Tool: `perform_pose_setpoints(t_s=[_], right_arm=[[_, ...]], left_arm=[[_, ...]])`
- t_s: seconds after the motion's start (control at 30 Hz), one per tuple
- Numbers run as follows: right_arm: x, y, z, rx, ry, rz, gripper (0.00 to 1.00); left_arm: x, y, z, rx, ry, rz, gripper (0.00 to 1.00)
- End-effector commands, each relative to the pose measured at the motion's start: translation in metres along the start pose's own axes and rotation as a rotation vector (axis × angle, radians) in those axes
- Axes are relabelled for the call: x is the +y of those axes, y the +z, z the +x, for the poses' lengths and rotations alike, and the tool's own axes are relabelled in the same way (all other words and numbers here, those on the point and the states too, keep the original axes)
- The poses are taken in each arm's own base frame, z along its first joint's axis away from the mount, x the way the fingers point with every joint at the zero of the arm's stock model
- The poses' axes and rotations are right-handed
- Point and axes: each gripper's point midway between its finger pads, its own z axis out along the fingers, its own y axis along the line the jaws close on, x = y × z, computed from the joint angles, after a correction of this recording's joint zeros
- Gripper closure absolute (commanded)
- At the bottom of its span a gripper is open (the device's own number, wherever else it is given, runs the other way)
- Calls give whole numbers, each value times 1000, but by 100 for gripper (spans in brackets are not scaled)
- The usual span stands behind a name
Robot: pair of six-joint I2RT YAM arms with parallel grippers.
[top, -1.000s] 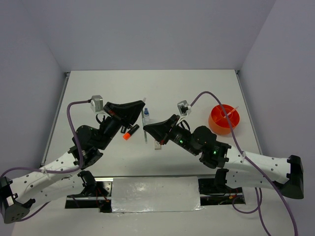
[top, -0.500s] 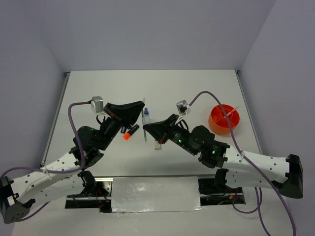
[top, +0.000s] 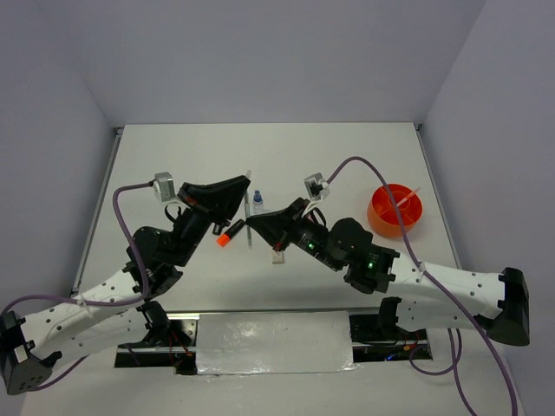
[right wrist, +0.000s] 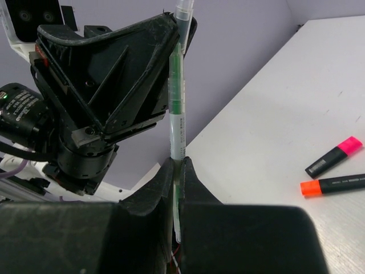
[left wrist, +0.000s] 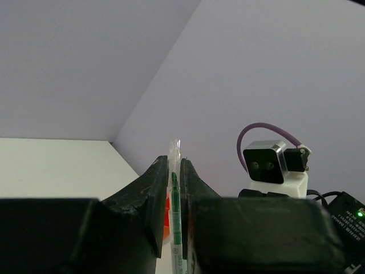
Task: Sort the stationery into containers
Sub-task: Close the pen cap on the pen.
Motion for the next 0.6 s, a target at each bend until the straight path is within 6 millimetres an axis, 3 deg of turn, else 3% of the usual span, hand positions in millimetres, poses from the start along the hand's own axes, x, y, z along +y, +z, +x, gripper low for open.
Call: perform_pose_setpoints(t_s=[0.0, 0.27, 0.57], right_arm=[[34, 10, -47, -133, 9, -77, 100], [43, 13, -49, -132, -5, -116, 100], [63, 15, -66, -137, -31, -162, 100]], left_arm=[[-6, -4, -17, -62, -35, 18, 100], [-12, -3, -22, -57, -6, 36, 100], [-26, -5, -21, -30, 29, 111, 97]])
